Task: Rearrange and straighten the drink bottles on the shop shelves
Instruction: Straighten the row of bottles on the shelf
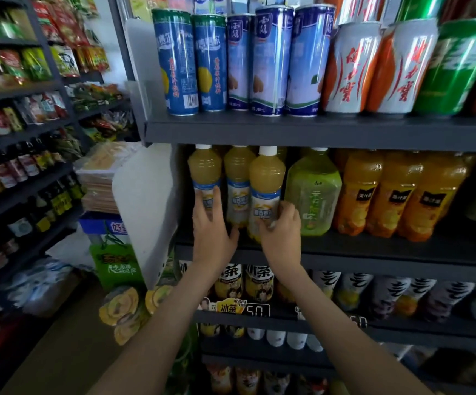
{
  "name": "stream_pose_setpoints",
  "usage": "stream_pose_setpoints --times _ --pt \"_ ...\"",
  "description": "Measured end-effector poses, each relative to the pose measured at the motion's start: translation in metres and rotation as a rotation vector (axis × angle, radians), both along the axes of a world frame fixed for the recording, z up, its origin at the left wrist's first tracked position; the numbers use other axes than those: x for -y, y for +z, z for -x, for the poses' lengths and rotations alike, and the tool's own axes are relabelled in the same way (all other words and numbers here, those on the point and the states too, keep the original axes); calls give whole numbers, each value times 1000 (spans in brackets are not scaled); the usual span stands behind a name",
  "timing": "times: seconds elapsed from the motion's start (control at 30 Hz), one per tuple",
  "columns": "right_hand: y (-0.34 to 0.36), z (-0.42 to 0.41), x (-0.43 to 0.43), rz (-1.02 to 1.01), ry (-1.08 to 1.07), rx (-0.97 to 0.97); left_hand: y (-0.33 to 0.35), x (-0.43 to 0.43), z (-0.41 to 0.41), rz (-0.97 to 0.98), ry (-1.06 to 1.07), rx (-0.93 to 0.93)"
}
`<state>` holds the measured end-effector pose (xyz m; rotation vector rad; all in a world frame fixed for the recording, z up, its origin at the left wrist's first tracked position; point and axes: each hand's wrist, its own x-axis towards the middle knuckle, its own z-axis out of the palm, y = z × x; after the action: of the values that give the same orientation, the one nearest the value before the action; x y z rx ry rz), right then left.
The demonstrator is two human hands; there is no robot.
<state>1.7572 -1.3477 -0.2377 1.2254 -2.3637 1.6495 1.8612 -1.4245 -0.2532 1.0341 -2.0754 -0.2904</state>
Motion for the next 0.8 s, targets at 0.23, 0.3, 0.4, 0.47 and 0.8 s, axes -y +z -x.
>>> stream_pose_setpoints --times 0.23,0.3,0.4,0.47,0.8 --pt "0 2 10 -32 -117 -67 -14 5 1 145 -8 94" --pt "3 0 15 -75 -158 -73 -18 4 3 157 7 122" --pt "5 -3 19 -114 -185 -82 -25 3 6 153 45 116" --pt "3 -3 19 -103 -182 -97 -29 -1 10 143 57 83" --pt "-7 2 18 -68 -79 -285 -30 -9 16 92 -138 100"
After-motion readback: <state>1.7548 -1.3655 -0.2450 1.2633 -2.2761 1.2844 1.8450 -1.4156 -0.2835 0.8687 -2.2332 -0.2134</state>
